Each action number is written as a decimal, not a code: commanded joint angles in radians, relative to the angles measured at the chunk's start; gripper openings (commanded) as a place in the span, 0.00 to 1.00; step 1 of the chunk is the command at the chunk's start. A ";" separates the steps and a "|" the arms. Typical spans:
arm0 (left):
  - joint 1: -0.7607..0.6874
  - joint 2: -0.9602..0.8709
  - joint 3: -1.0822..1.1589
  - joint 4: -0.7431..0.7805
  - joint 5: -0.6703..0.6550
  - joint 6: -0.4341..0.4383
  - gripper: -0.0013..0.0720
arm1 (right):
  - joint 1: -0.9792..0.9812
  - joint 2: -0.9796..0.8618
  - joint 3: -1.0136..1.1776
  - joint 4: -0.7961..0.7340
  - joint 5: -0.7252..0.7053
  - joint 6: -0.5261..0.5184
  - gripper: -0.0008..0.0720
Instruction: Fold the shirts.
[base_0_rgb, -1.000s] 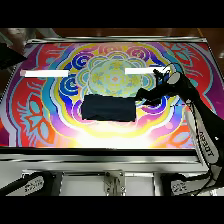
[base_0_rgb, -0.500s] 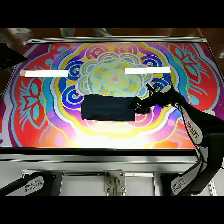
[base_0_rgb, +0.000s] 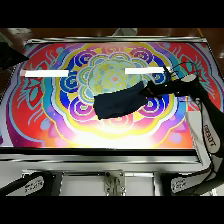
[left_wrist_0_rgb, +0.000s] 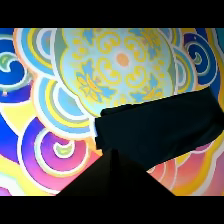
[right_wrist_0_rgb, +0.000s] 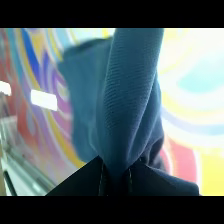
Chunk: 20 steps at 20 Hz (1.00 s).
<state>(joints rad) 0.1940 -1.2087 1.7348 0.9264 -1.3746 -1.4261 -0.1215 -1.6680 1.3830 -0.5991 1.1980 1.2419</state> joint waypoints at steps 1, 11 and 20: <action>-0.012 -0.001 0.000 0.001 0.004 0.000 0.07 | -0.187 0.181 0.072 -0.056 0.088 0.084 0.11; -0.062 0.000 0.000 0.000 -0.007 0.003 0.07 | -0.693 0.416 0.118 -0.519 0.228 0.187 0.11; -0.089 0.000 0.000 -0.003 -0.061 0.000 0.07 | -0.750 0.415 0.116 -1.023 0.220 0.214 0.11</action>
<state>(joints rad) 0.1143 -1.2087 1.7348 0.9245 -1.4261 -1.4242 -0.8604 -1.2537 1.4998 -1.4475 1.4063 1.4315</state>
